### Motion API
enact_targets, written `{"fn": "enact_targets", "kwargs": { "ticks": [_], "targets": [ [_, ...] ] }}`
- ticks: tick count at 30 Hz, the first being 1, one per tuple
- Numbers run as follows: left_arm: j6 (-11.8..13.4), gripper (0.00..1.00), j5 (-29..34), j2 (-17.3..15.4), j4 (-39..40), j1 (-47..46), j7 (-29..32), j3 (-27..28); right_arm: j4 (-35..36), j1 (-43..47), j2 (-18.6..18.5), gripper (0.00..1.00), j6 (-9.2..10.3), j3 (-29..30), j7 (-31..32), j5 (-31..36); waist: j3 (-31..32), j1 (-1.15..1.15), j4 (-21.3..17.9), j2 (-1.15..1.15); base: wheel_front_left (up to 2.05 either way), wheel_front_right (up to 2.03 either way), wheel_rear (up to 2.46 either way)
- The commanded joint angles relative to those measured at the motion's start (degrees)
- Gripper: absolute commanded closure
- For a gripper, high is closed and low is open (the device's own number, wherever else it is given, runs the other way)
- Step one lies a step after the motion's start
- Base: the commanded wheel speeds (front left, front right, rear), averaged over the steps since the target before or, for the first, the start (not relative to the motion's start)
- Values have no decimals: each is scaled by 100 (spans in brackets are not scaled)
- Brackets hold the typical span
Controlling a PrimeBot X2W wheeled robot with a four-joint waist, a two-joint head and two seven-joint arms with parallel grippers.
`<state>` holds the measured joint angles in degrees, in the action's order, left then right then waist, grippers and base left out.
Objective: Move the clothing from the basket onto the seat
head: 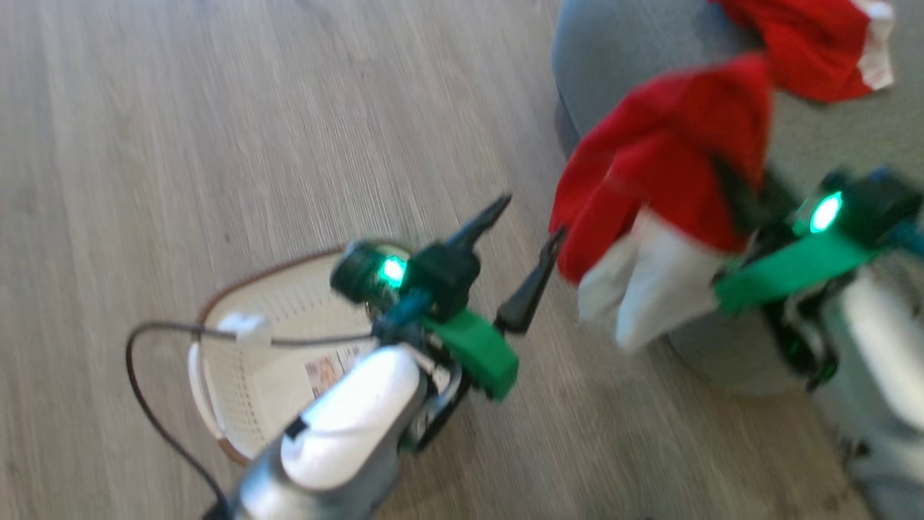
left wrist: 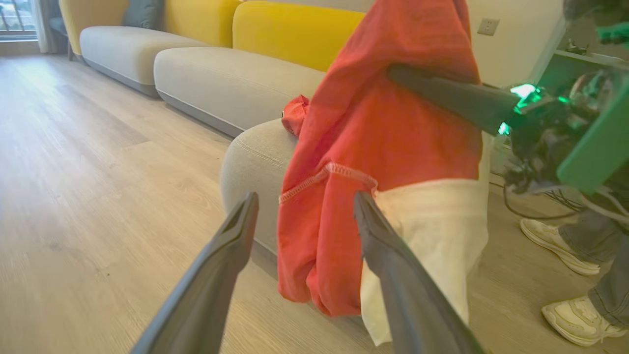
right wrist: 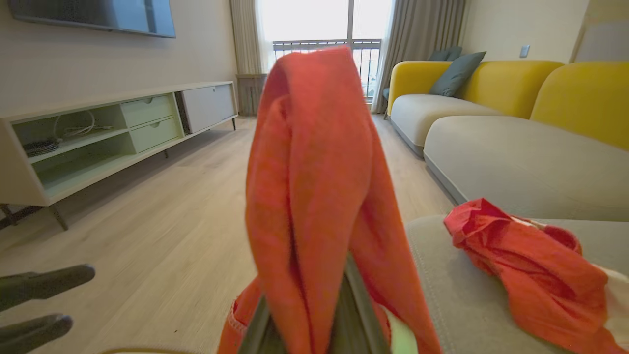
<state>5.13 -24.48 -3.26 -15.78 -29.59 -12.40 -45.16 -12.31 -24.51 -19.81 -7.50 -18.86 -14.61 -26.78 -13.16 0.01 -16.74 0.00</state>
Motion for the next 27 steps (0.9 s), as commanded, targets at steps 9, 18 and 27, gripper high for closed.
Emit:
{"fn": "enact_targets", "kwargs": {
  "ticks": [9, 18, 27],
  "targets": [
    [-172, 0, 363, -103, 285, -1480, 334, 214, -334, -2083, -460, 100, 1, 529, -27, -350, -1940, -1, 180, 0, 0, 0, 0],
    [-247, 0, 437, -158, 127, -2310, 290, 404, -2111, -4781, -1765, 100, 1, 1790, 959, -615, -2778, -1, 657, 0, 0, 0, 0],
    [-173, 0, 479, -185, 1, -2725, 275, 495, -3727, -5106, -2337, 100, 1, 2488, 1098, 72, -3368, -1, 773, 0, 0, 0, 0]
  ]
}}
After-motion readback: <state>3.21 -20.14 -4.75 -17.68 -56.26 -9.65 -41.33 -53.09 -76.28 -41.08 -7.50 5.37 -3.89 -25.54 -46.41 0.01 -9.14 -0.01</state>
